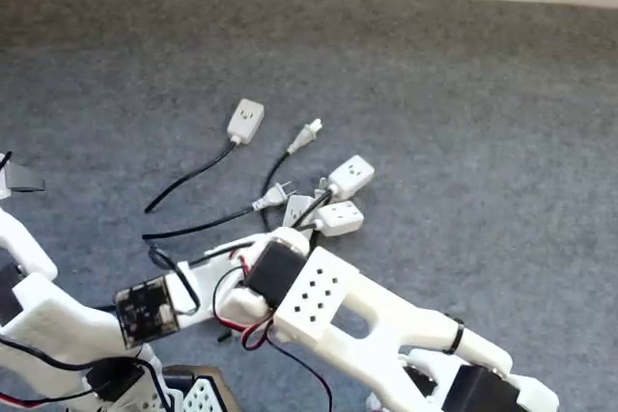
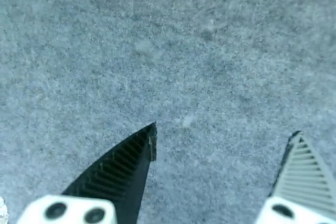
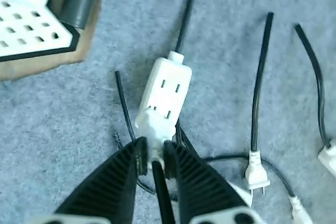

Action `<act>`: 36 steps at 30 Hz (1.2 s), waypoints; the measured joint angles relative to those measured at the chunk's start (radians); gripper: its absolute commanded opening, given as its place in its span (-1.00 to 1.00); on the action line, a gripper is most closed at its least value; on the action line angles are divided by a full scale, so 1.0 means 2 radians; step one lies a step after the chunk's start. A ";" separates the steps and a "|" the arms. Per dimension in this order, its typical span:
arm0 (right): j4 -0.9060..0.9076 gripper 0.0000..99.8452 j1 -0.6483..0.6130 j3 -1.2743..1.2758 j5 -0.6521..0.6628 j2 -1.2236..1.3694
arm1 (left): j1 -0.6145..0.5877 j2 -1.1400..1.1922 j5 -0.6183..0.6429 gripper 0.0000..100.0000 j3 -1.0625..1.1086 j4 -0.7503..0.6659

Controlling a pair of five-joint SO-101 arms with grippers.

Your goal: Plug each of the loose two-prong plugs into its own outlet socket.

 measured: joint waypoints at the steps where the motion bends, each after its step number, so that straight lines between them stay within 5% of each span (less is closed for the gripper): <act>1: 0.000 -0.99 -0.003 0.000 0.002 0.000 | 0.000 0.000 0.000 -0.25 0.000 0.000; 16: -0.065 -0.99 -0.005 0.067 0.087 0.000 | -0.002 0.003 0.000 -0.25 0.000 0.000; 36: -0.097 -0.99 0.038 0.064 0.099 0.051 | -0.002 0.003 0.000 -0.25 0.000 0.000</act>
